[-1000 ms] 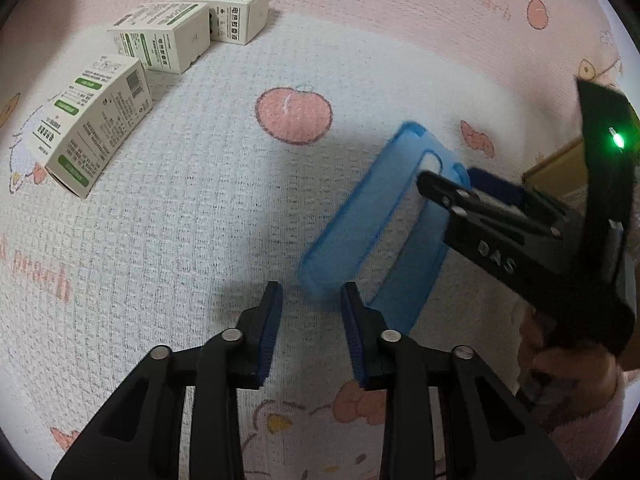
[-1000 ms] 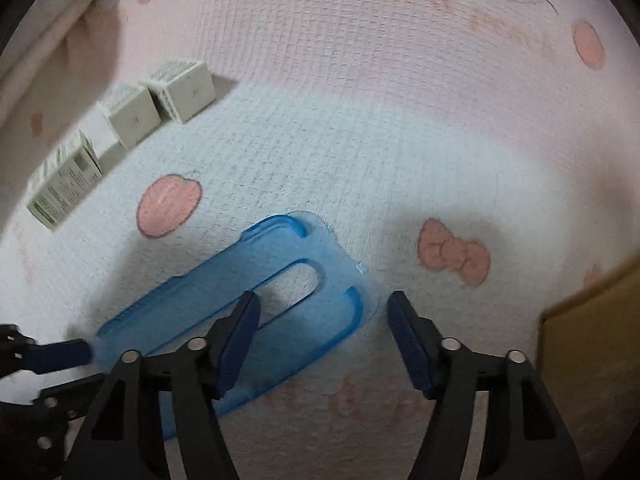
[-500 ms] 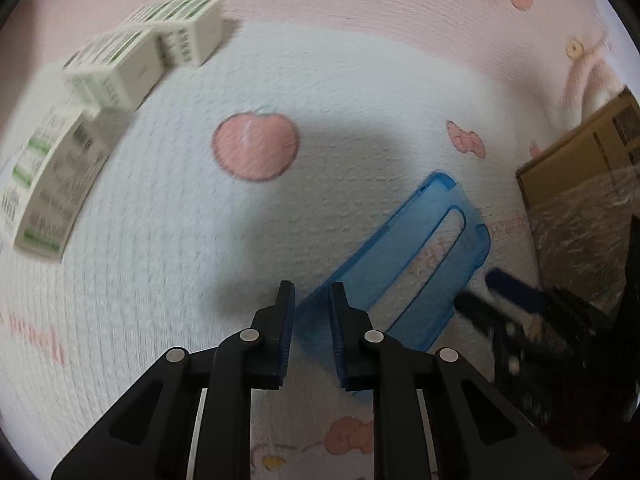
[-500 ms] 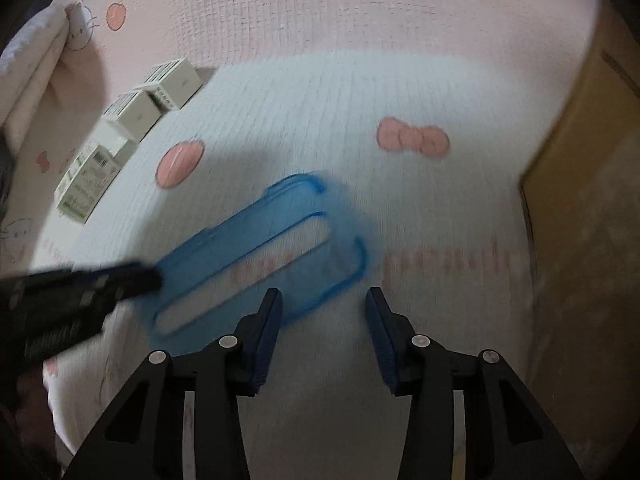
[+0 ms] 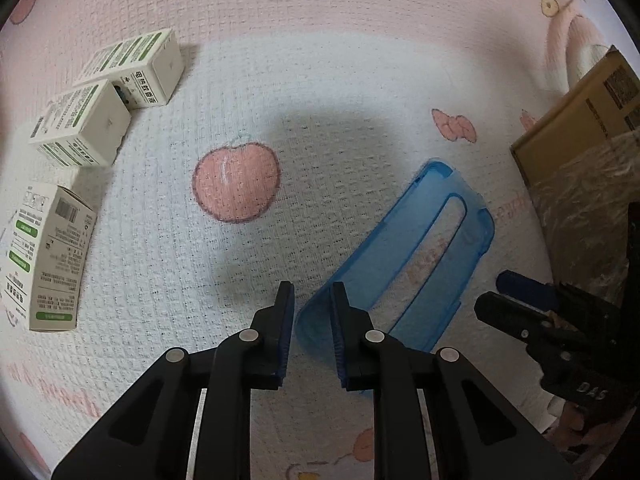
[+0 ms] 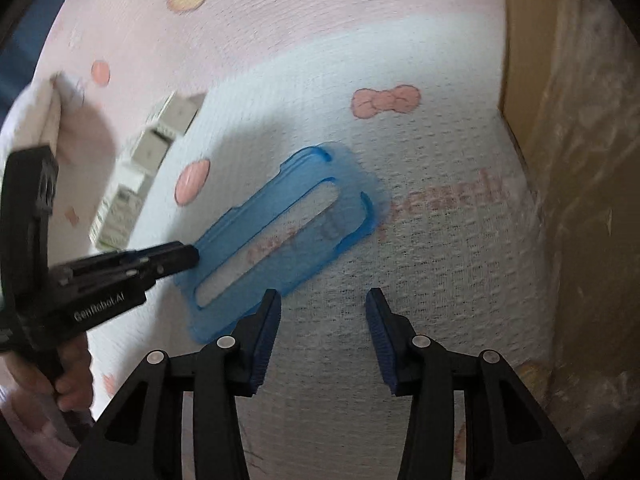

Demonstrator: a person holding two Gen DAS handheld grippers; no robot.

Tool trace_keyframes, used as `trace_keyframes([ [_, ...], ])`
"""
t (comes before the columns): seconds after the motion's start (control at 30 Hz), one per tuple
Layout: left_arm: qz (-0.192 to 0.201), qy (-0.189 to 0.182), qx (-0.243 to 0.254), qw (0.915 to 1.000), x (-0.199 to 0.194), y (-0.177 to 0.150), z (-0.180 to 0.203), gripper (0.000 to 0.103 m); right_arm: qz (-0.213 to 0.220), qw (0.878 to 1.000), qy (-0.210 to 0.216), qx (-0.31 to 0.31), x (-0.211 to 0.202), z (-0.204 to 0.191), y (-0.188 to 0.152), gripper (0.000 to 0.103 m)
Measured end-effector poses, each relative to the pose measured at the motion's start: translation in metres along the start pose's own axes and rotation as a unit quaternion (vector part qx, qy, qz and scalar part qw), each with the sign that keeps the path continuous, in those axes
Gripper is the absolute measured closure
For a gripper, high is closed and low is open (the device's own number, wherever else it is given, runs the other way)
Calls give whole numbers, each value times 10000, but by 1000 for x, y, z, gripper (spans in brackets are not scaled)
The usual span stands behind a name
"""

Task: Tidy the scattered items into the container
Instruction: 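Move the left gripper over the blue plastic holder and align its fingers, then close the left gripper on the blue plastic holder's rim and lift it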

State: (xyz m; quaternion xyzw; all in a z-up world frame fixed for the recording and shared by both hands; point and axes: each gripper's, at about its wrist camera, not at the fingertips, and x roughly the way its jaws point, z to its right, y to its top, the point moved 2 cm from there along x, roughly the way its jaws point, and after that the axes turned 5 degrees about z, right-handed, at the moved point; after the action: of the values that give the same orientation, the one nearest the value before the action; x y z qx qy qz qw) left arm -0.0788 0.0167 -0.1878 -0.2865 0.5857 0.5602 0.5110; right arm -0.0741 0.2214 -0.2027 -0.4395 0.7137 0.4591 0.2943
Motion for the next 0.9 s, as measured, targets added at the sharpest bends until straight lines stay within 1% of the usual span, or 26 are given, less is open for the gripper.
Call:
trace_keyframes([
  [0.07, -30, -67, -10, 10000, 0, -4, 2, 83, 29, 10000, 24, 25, 1, -2, 1, 50],
  [0.1, -49, -110, -11, 9999, -1, -6, 4, 83, 74, 10000, -5, -24, 3, -5, 3, 50],
  [0.17, -180, -388, -54, 9991, -2, -14, 11, 83, 178, 9995, 8, -274, 7, -12, 9, 50],
  [0.23, -212, -476, -32, 9986, -3, -22, 18, 83, 280, 9981, 100, -540, 14, -21, 17, 48],
  [0.27, -258, -583, -10, 9980, -5, -27, 24, 83, 300, 9975, 143, -625, 16, -25, 21, 48],
  [0.37, -421, -911, -125, 9949, -11, -40, 29, 83, 201, 9966, 264, -753, 21, -33, 30, 48],
  [0.43, -385, -789, -130, 9961, -13, -42, 32, 83, 238, 9963, 245, -783, 16, -35, 30, 48],
  [0.47, -333, -673, -127, 9971, -4, -32, 42, 83, 248, 9964, 212, -778, 13, -33, 28, 48],
  [0.5, -256, -553, -143, 9980, -6, -28, 38, 83, 224, 9968, 176, -754, 11, -31, 25, 48],
  [0.53, -219, -518, -185, 9982, -7, -25, 35, 83, 186, 9969, 161, -747, 13, -29, 23, 48],
  [0.63, -255, -623, -437, 9968, 0, -12, 27, 83, 85, 9977, 116, -662, 19, -18, 17, 48],
  [0.7, -284, -771, -648, 9945, 7, -5, 21, 83, 198, 9974, 161, -671, 18, -16, 19, 48],
  [0.73, -293, -804, -681, 9940, 3, -6, 16, 83, 226, 9973, 122, -682, 20, -17, 20, 48],
  [0.77, -273, -876, -694, 9934, -9, -10, 6, 83, 259, 9971, 80, -713, 22, -18, 21, 48],
  [0.8, -237, -934, -673, 9931, -2, -3, 8, 83, 318, 9964, 16, -791, 24, -21, 22, 48],
  [0.83, -234, -890, -640, 9937, 3, 1, 9, 84, 347, 9952, -90, -916, 26, -24, 22, 48],
  [0.9, -251, -943, -618, 9933, 8, 5, 11, 84, 382, 9915, -298, -1210, 30, -30, 22, 51],
])
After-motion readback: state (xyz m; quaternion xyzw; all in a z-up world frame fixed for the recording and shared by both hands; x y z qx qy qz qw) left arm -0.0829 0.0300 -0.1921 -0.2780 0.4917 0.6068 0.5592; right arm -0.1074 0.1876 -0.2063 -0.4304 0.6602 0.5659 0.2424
